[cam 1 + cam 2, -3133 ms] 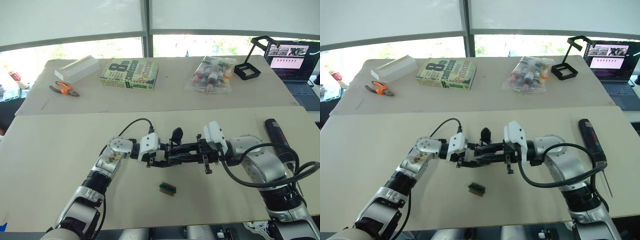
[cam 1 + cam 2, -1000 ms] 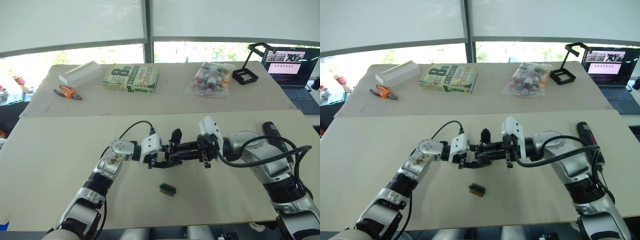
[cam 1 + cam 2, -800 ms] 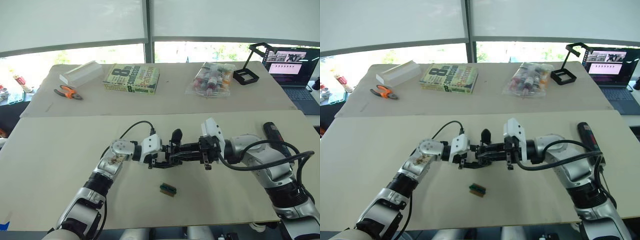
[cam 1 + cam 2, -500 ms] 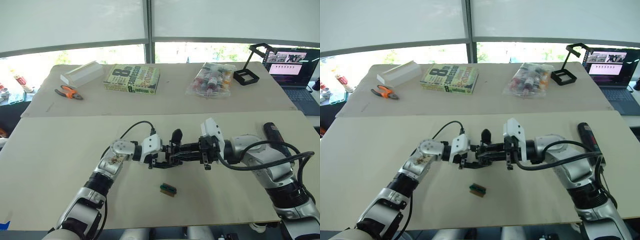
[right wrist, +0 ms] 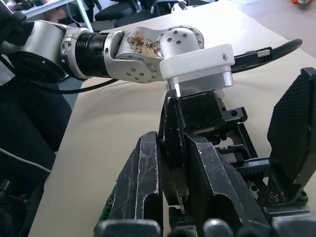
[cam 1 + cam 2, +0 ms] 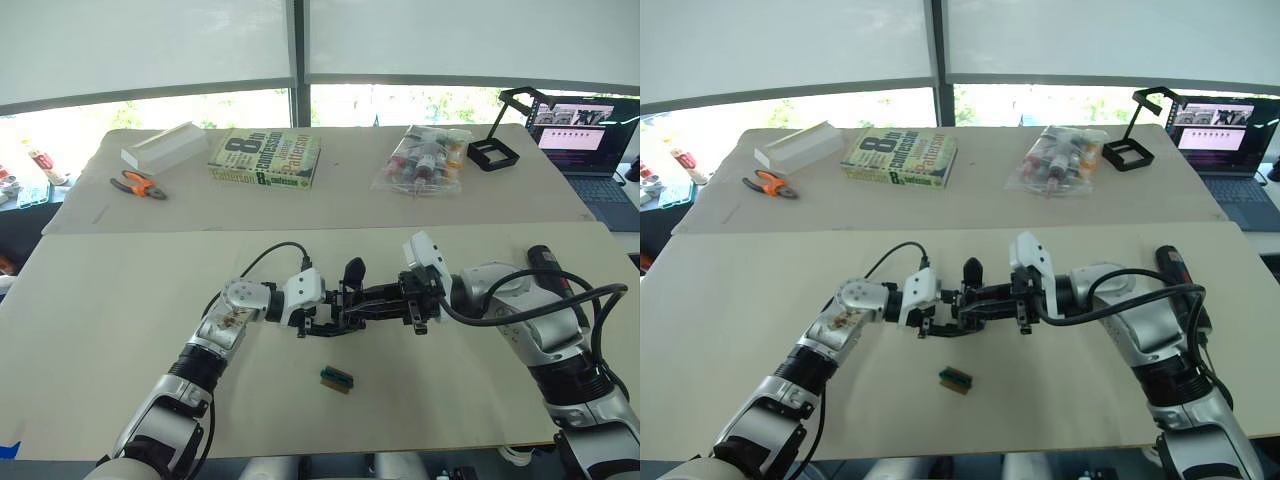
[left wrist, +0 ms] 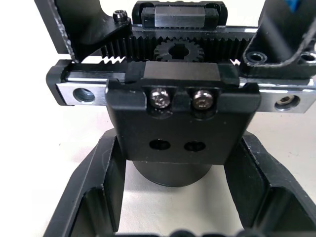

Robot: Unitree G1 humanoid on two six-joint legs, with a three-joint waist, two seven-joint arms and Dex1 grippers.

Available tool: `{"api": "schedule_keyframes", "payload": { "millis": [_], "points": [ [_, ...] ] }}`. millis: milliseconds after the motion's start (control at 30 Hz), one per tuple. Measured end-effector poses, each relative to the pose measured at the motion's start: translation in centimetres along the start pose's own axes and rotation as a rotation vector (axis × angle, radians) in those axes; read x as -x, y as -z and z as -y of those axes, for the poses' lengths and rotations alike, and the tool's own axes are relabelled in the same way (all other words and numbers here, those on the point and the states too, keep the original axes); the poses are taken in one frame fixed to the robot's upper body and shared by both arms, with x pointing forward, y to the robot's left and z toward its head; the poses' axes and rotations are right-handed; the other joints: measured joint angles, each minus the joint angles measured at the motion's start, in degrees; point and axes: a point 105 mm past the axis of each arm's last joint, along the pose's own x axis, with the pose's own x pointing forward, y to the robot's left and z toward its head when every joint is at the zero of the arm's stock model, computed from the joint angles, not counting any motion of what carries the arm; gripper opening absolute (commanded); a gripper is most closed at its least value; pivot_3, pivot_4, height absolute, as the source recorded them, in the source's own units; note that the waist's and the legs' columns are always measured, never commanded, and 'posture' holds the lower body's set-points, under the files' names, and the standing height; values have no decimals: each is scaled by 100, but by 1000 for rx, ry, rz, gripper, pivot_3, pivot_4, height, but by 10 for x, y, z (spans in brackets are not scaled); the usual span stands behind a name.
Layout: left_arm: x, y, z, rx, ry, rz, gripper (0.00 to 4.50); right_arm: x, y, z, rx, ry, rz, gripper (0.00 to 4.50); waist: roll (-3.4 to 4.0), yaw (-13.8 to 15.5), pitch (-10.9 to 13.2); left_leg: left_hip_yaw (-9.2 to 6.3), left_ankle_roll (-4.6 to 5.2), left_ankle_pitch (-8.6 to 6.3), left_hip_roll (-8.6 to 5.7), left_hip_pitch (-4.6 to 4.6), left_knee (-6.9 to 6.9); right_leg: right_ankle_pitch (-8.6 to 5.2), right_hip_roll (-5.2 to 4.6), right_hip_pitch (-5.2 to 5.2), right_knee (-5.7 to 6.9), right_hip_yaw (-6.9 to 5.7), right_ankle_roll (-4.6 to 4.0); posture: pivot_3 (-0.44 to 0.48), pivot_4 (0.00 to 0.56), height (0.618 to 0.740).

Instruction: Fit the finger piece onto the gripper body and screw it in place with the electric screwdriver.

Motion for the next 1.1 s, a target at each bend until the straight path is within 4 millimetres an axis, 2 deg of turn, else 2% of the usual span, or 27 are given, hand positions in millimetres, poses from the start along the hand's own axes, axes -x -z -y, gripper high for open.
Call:
{"api": "schedule_keyframes", "payload": {
  "millis": [367, 1100],
  "points": [
    [1, 0, 0, -8, 8, -7, 2296, -4, 0, -10, 21, 89, -9, 312, 0, -3, -8, 0, -1, 0, 3, 7, -19, -1, 1, -1, -4, 2, 1, 0, 150, 740],
    [-1, 1, 0, 0, 12, -8, 2296, -2, 0, -8, 22, 81, -23, 312, -1, 4, -9, 0, 2, -1, 5, 35, -35, -2, 4, 33, -30, 1, 2, 0, 150, 740]
  ]
}}
